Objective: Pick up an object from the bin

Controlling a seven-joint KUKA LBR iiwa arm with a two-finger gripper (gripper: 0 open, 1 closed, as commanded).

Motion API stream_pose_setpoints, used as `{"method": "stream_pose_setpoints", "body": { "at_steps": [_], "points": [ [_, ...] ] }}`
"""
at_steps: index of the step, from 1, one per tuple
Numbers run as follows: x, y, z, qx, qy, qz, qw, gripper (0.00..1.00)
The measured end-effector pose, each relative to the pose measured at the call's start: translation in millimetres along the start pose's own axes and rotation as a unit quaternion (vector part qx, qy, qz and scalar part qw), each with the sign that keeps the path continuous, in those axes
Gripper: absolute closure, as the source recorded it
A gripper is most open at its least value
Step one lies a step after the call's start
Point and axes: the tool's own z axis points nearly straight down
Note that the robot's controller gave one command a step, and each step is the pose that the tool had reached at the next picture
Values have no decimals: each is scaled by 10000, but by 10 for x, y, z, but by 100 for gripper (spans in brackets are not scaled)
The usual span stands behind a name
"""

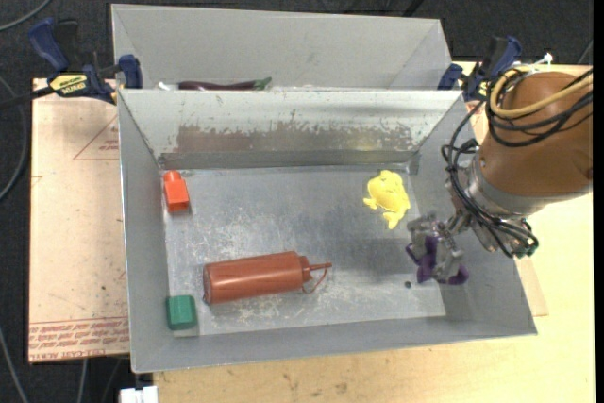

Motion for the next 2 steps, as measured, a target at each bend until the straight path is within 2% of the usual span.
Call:
{"method": "stream_pose_setpoints", "body": {
  "at_steps": [1, 2],
  "points": [
    [0, 0, 0, 0, 0, 0, 10000, 100],
    [61, 23, -402, -25, 35, 104, 9999, 100]
  ]
}}
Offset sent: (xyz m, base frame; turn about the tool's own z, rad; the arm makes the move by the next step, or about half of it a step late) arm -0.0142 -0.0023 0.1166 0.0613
